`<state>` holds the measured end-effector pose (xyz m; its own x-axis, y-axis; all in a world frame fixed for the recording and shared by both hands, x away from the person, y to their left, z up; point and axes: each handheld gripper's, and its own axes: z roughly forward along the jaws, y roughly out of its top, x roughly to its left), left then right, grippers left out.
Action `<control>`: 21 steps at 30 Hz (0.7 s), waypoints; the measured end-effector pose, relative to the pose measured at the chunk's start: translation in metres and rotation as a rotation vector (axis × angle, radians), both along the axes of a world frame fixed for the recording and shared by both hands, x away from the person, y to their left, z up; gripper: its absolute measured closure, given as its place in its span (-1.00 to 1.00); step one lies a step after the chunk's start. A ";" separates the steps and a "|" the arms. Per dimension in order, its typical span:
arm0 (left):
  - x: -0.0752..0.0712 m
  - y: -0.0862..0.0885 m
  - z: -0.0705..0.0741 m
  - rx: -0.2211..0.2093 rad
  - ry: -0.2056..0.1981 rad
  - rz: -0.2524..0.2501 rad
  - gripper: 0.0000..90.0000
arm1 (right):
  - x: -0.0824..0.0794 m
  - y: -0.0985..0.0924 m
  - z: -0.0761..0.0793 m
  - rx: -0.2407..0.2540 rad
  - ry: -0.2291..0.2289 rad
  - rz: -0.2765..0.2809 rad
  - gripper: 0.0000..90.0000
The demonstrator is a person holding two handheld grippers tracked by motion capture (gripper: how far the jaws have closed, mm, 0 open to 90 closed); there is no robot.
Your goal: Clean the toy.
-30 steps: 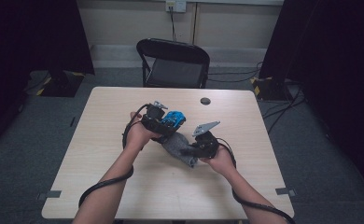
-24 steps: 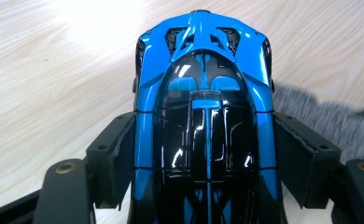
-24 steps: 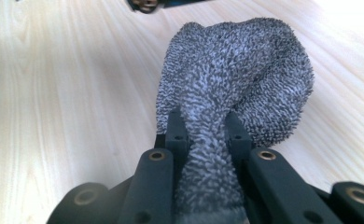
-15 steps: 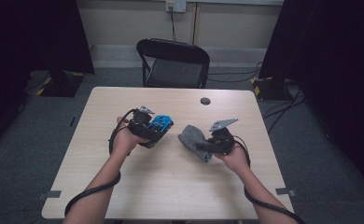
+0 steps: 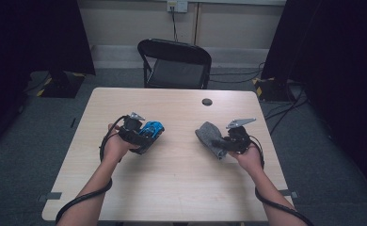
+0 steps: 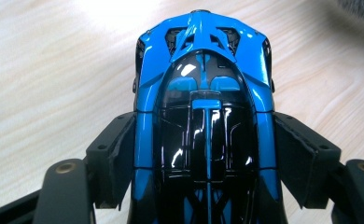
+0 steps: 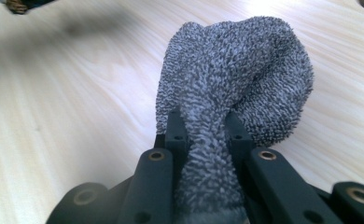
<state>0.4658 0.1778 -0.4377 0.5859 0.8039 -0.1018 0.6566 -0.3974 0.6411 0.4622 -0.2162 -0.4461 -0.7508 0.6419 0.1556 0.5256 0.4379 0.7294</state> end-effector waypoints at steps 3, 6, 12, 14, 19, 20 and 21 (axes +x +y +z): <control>-0.001 0.008 -0.006 0.011 0.010 0.007 -0.38 | 0.003 -0.011 -0.003 -0.004 0.007 -0.034 0.71; -0.002 0.013 -0.011 0.017 0.013 0.018 -0.38 | 0.003 -0.016 -0.003 -0.011 0.004 -0.047 0.71; -0.003 0.024 -0.018 0.042 0.021 0.038 -0.38 | 0.009 -0.030 -0.002 -0.021 0.006 -0.118 0.71; -0.003 0.027 -0.020 0.052 0.025 0.043 -0.38 | 0.010 -0.032 -0.003 -0.025 0.003 -0.123 0.71; -0.005 0.028 -0.028 0.076 0.020 0.043 -0.38 | 0.011 -0.028 -0.012 -0.048 0.024 -0.125 0.68; -0.005 0.028 -0.030 0.074 0.020 0.041 -0.38 | 0.011 -0.027 -0.013 -0.049 0.027 -0.127 0.68; -0.005 0.028 -0.031 0.078 0.022 0.040 -0.38 | 0.011 -0.026 -0.015 -0.055 0.033 -0.133 0.67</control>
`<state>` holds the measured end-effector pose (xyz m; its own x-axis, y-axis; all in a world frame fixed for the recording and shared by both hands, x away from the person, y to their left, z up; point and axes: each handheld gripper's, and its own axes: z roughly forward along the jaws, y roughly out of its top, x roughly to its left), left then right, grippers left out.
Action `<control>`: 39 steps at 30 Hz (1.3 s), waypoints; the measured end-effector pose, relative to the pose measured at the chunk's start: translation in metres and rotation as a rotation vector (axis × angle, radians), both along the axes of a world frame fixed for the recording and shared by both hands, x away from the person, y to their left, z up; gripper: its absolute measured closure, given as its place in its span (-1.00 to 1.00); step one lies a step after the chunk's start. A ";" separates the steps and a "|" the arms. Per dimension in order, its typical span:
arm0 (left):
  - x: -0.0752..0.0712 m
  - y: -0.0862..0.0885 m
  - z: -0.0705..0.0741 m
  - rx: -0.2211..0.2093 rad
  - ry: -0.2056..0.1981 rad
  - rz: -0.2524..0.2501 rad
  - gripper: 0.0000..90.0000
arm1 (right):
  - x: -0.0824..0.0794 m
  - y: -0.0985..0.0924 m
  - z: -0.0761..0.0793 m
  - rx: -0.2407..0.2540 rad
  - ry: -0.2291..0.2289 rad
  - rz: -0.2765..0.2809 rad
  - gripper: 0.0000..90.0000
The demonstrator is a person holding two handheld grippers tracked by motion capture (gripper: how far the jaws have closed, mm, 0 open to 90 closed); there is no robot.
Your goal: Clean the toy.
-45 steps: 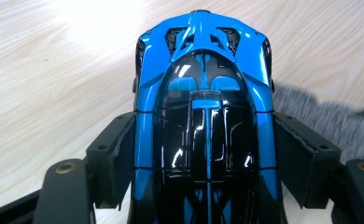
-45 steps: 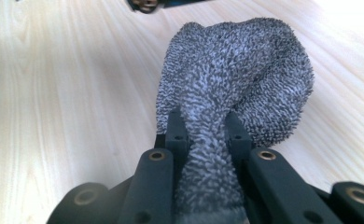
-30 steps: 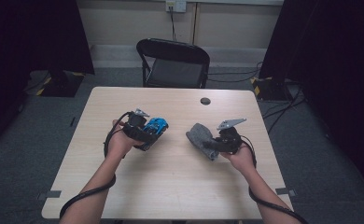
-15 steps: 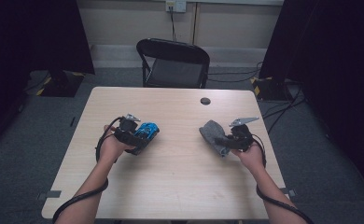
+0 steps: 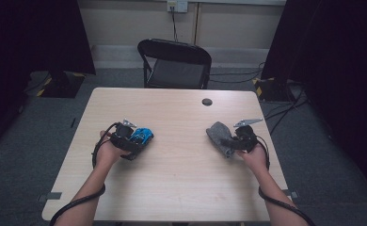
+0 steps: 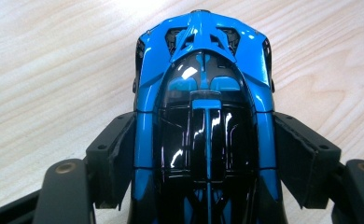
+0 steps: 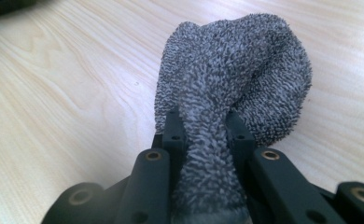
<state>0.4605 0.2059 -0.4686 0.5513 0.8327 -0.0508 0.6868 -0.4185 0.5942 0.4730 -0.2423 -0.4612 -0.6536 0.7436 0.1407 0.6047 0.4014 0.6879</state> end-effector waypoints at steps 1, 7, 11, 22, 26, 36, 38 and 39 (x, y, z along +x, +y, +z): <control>0.000 0.000 -0.002 -0.004 -0.001 0.009 -0.38 | 0.000 0.000 -0.002 0.001 0.004 -0.004 0.67; 0.000 0.000 -0.008 0.016 -0.004 0.005 -0.38 | 0.000 0.001 -0.005 -0.013 0.013 -0.016 0.60; 0.000 -0.003 -0.012 0.024 -0.014 0.008 -0.38 | 0.001 0.003 -0.008 -0.022 0.023 -0.020 0.52; 0.001 -0.009 -0.014 0.059 -0.039 -0.013 -0.39 | 0.000 0.000 -0.009 -0.002 0.006 -0.035 0.22; 0.001 -0.008 -0.014 0.055 -0.030 -0.014 -0.39 | -0.001 0.001 -0.008 -0.003 0.000 -0.037 0.07; -0.001 -0.007 0.002 -0.007 -0.084 -0.026 -0.55 | -0.003 0.002 0.001 0.007 -0.030 -0.035 -0.09; -0.001 -0.008 0.008 -0.008 -0.088 -0.035 -0.56 | -0.003 0.003 0.005 0.009 -0.036 -0.036 -0.13; -0.002 -0.008 0.011 -0.008 -0.097 -0.039 -0.56 | -0.003 0.004 0.006 0.010 -0.039 -0.034 -0.13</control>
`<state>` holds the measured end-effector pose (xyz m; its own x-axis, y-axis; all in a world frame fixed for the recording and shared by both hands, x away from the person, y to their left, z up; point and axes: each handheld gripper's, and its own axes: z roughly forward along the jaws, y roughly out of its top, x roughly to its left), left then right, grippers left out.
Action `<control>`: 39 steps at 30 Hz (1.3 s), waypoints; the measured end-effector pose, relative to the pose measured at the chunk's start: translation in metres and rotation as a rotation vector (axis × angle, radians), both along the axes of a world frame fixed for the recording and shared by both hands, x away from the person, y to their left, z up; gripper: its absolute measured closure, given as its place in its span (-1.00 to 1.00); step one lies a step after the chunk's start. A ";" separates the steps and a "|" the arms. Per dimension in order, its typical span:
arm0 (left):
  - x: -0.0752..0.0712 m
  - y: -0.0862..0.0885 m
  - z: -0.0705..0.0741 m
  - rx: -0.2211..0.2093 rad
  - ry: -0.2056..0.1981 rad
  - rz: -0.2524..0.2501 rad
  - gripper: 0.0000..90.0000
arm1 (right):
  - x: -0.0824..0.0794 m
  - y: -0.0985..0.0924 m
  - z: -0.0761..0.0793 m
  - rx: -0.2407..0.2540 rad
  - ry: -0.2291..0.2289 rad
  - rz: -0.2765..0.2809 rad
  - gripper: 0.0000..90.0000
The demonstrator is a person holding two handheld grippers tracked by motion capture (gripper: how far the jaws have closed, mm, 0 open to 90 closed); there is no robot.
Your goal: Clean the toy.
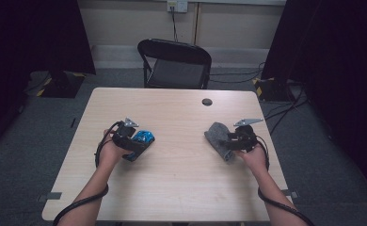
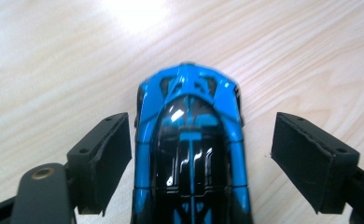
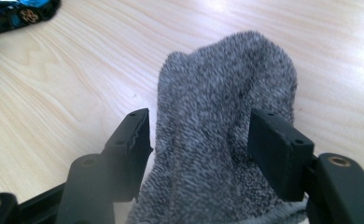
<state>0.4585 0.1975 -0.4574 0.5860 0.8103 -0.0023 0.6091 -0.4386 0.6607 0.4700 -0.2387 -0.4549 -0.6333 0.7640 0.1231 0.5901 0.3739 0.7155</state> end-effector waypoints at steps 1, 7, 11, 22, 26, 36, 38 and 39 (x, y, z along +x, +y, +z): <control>-0.001 -0.001 0.002 -0.003 -0.009 -0.006 -0.57 | 0.000 0.001 0.002 0.001 -0.006 0.000 -0.15; -0.008 -0.010 0.009 -0.028 -0.014 -0.035 -0.59 | -0.001 0.004 0.014 0.025 -0.019 0.015 -0.30; -0.012 -0.020 0.012 -0.053 -0.012 -0.065 -0.61 | -0.004 0.012 0.020 0.012 -0.033 0.053 -0.43; -0.023 -0.036 0.012 -0.078 -0.017 -0.138 -0.66 | -0.014 0.043 0.025 -0.007 -0.047 0.154 -0.65; -0.029 -0.040 0.011 -0.089 -0.019 -0.153 -0.67 | -0.020 0.055 0.021 -0.013 -0.045 0.198 -0.68; -0.041 -0.048 0.003 -0.117 0.000 -0.188 -0.67 | -0.031 0.076 0.015 -0.005 -0.055 0.259 -0.69; -0.044 -0.050 0.002 -0.115 -0.001 -0.199 -0.67 | -0.033 0.078 0.015 0.000 -0.052 0.264 -0.69; -0.045 -0.051 0.001 -0.119 -0.004 -0.202 -0.67 | -0.034 0.079 0.014 0.005 -0.052 0.268 -0.69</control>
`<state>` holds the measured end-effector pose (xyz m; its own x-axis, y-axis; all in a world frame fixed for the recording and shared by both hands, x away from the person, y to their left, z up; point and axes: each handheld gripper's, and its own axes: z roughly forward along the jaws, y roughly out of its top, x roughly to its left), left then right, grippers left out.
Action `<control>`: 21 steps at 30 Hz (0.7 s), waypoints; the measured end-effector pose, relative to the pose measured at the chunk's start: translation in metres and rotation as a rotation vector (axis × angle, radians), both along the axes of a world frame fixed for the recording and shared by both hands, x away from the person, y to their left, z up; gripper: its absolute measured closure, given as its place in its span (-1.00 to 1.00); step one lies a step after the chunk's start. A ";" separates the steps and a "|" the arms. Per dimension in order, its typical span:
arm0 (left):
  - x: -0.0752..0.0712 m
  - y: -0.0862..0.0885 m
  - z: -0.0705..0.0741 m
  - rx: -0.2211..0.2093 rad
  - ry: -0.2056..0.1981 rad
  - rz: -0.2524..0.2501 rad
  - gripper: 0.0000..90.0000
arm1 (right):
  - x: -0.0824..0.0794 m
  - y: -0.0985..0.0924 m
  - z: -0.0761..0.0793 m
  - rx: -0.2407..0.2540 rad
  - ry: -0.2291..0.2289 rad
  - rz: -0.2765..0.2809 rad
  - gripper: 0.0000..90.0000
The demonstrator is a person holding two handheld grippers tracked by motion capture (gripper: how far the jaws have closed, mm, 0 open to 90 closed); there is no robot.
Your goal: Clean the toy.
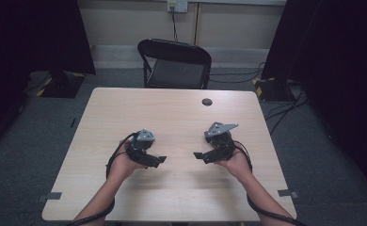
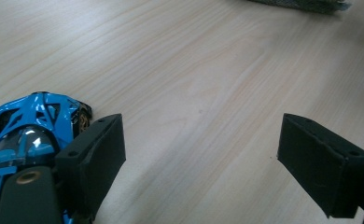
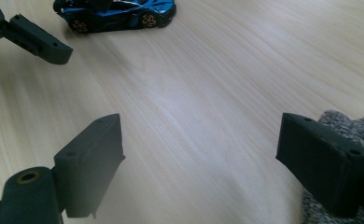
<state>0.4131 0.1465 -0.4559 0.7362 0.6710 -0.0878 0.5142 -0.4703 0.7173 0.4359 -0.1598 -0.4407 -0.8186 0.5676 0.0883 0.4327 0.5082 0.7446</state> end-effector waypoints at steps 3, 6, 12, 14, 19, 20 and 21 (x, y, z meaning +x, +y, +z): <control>-0.004 -0.003 -0.001 -0.008 0.004 -0.013 -0.67 | -0.003 0.002 -0.002 0.001 0.001 0.012 -0.69; -0.007 -0.006 -0.004 -0.012 0.013 -0.028 -0.67 | -0.006 0.005 -0.005 -0.017 0.002 0.025 -0.69; -0.015 -0.011 -0.010 -0.020 0.025 -0.049 -0.67 | -0.010 0.007 -0.008 -0.007 0.009 0.037 -0.69; -0.017 -0.011 -0.013 -0.011 0.028 -0.056 -0.67 | -0.011 0.008 -0.010 -0.007 0.009 0.041 -0.69; -0.020 -0.011 -0.017 -0.016 0.034 -0.059 -0.66 | -0.015 0.009 -0.013 -0.005 0.013 0.052 -0.69; -0.022 -0.012 -0.018 -0.018 0.035 -0.062 -0.66 | -0.016 0.009 -0.014 -0.002 0.014 0.054 -0.69; -0.023 -0.012 -0.018 -0.012 0.034 -0.066 -0.66 | -0.017 0.010 -0.014 0.000 0.013 0.056 -0.69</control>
<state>0.3898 0.1341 -0.4742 0.7756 0.6195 -0.1213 0.5060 -0.4953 0.7061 0.4189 -0.1499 -0.4547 -0.8476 0.5213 0.0993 0.4136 0.5317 0.7391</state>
